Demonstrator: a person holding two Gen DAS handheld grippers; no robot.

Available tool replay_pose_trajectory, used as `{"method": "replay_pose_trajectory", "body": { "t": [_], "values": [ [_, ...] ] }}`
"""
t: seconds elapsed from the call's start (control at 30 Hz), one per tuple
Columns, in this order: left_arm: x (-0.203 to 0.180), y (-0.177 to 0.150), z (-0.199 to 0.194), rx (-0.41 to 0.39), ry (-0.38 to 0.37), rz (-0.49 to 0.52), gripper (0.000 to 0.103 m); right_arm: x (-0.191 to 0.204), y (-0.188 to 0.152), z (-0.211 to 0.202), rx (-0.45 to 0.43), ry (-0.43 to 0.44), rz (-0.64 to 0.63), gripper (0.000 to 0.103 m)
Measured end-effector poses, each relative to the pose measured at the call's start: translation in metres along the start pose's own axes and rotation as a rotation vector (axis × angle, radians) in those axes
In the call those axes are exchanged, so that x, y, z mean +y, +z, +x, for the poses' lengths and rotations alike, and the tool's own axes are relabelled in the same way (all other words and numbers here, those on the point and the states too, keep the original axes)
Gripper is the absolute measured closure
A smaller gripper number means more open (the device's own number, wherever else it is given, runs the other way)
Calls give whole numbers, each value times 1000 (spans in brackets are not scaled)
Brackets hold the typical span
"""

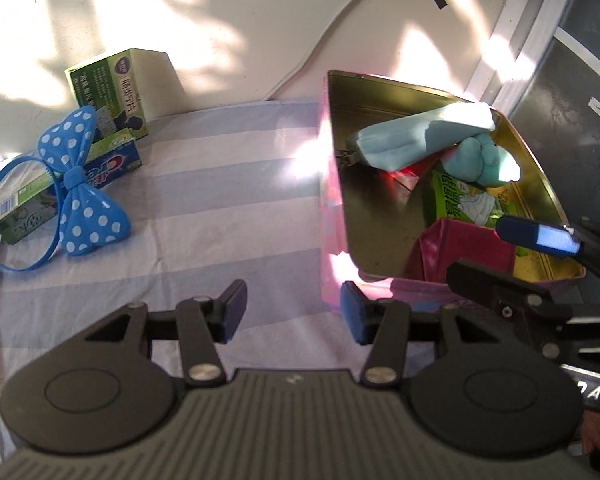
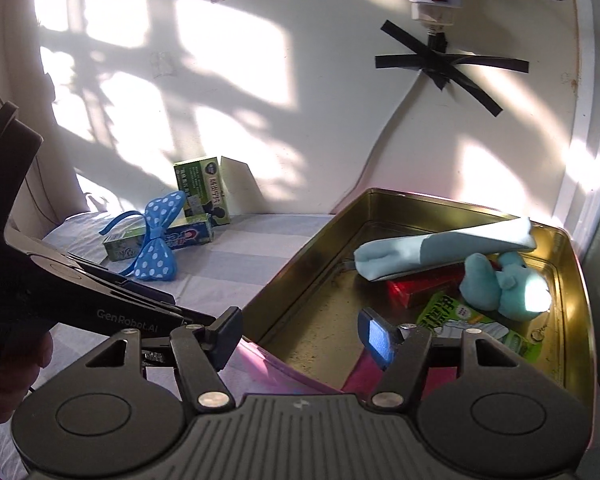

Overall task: Organize objects
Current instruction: 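Withdraw the right tool and move it to the blue polka-dot headband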

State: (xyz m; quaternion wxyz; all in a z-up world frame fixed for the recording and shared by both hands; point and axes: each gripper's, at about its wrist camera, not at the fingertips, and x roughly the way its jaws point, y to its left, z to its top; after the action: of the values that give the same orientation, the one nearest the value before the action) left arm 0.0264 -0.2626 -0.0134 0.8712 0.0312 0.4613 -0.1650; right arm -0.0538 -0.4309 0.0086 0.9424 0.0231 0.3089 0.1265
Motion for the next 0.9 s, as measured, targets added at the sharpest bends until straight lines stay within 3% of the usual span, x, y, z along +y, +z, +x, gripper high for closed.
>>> {"method": "replay_pose_trajectory", "body": {
  "t": [0.3, 0.9],
  "values": [
    [76, -27, -12, 35, 87, -78, 49, 66, -2, 41, 111, 89, -26, 41],
    [202, -53, -13, 93, 169, -160, 47, 147, 7, 121, 247, 119, 26, 42]
  ]
}}
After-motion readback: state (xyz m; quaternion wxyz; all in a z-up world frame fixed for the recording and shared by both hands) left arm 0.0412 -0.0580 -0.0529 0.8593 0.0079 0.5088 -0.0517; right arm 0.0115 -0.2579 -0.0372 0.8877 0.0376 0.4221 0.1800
